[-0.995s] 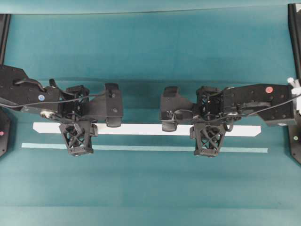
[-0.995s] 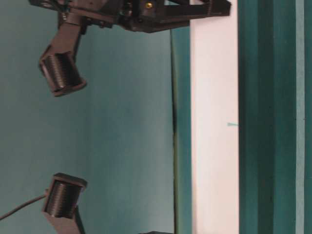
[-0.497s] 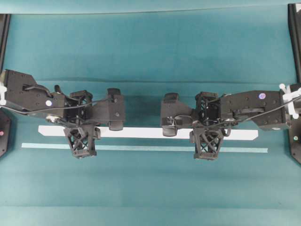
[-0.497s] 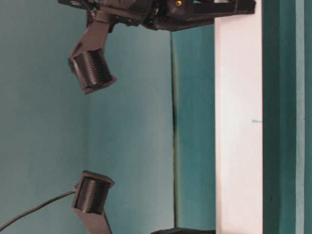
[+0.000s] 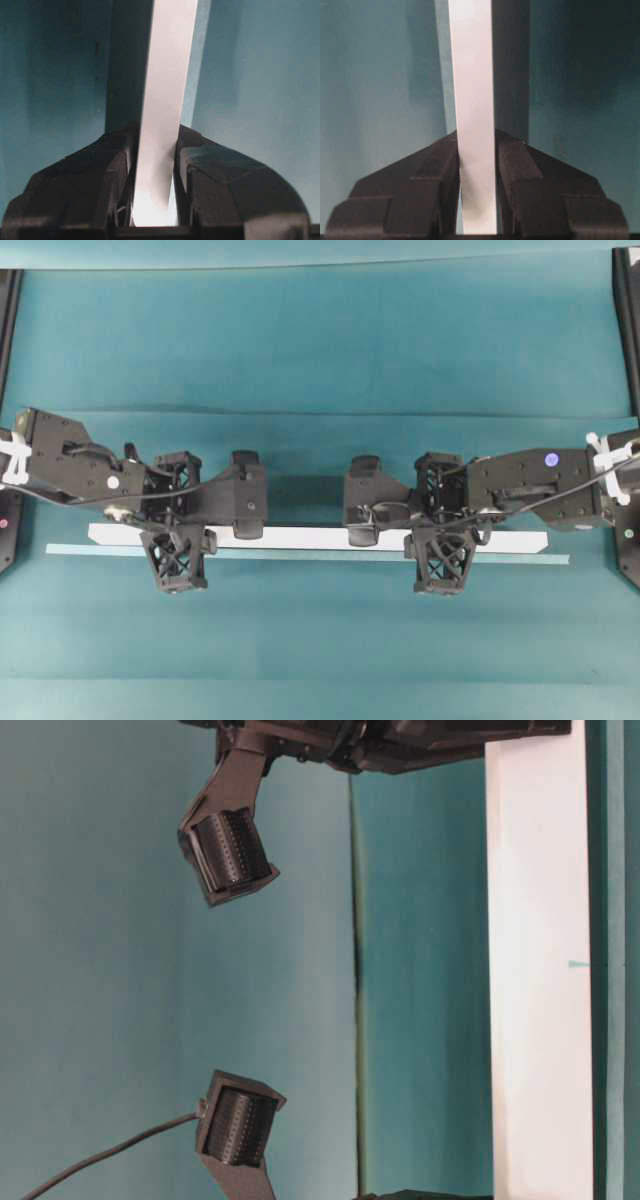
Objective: Lift a wooden board with both hands.
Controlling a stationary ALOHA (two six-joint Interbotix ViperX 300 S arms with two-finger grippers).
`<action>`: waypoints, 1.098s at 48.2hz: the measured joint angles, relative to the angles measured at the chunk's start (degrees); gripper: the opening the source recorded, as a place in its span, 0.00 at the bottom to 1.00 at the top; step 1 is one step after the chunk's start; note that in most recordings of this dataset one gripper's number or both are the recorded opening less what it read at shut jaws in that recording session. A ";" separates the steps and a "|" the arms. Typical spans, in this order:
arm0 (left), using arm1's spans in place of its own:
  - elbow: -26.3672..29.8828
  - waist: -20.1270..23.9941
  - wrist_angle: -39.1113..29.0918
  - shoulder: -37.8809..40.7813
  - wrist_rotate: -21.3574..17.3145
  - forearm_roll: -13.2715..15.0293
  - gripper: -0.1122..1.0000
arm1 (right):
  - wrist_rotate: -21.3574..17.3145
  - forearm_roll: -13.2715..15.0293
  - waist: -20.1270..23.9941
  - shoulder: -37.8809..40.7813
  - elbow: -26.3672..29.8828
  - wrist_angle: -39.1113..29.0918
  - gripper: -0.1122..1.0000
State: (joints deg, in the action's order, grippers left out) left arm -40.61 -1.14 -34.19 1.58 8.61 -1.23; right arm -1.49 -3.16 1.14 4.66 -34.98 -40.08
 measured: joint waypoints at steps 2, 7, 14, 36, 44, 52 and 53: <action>0.00 -0.09 0.26 0.09 0.00 0.00 0.26 | 0.00 0.00 0.00 0.00 -0.18 0.09 0.29; 0.00 0.00 0.44 0.35 0.00 0.00 0.26 | 0.00 -0.09 0.09 0.26 -0.44 0.62 0.29; 0.00 0.00 0.53 0.79 -0.09 0.00 0.26 | 0.00 -0.09 0.09 0.70 -0.53 1.23 0.29; -0.79 0.00 2.81 1.14 0.09 0.00 0.26 | 0.09 -0.09 0.09 1.32 -1.14 2.99 0.29; -1.58 -0.09 5.36 0.97 -0.26 0.00 0.26 | 0.00 0.00 0.09 1.32 -1.49 4.13 0.29; -1.85 -0.18 6.50 0.97 -0.26 0.00 0.26 | 0.00 0.09 0.18 1.23 -2.11 7.29 0.29; -1.85 -0.09 6.50 0.88 -0.26 -0.09 0.26 | 0.09 0.09 0.18 1.23 -2.20 7.56 0.29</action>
State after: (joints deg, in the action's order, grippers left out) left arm -42.45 -1.23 -27.69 2.46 8.35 -1.32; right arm -1.41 -3.08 1.32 5.89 -37.18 -32.52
